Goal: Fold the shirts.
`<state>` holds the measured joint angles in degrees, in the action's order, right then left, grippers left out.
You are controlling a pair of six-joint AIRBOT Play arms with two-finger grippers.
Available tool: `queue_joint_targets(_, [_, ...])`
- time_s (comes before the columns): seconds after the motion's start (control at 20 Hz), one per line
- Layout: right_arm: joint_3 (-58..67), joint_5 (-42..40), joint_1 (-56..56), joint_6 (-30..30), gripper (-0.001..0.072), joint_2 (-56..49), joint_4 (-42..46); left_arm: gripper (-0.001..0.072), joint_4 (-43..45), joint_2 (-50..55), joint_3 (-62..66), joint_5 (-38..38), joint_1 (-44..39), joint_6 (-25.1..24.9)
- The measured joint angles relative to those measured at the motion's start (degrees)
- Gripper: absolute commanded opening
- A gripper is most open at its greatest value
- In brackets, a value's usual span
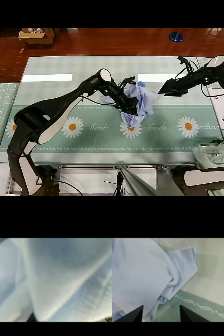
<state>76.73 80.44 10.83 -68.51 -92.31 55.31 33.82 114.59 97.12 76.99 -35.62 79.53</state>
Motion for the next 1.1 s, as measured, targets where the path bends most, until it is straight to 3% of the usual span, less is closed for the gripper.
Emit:
queue_joint_targets(0.25, [-4.0, -0.7, 0.0, 1.2, 0.0543, -1.1, -2.9, 0.0029, 0.0, 0.1, 2.6, 2.3, 0.0, -0.3])
queue_joint_targets(0.6, [-8.9, -7.9, -0.5, 2.9, 0.0539, -2.2, -15.5, 0.0029, 0.1, 0.1, 5.0, 3.2, 0.0, -0.4])
queue_joint_targets(0.65, [-9.1, -8.3, -1.2, 2.7, 0.0481, -2.9, -16.7, 0.0029, 0.1, 0.1, 5.1, 3.5, 0.0, -0.4])
queue_joint_targets(0.75, [-9.3, -9.1, -3.1, 3.0, 0.0121, -4.4, -18.2, 0.0028, 0.1, 0.1, 5.2, 3.6, 0.1, -0.4])
queue_joint_targets(0.8, [-9.4, -9.4, -4.1, 3.5, 0.0024, -5.0, -18.7, 0.0028, 0.1, 0.1, 5.3, 4.0, 0.1, -0.4])
queue_joint_targets(1.1, [-8.3, -6.4, -3.9, 7.3, 0.0024, -1.0, -25.5, 0.0026, 2.3, -5.6, 6.6, 5.8, 2.5, -1.7])
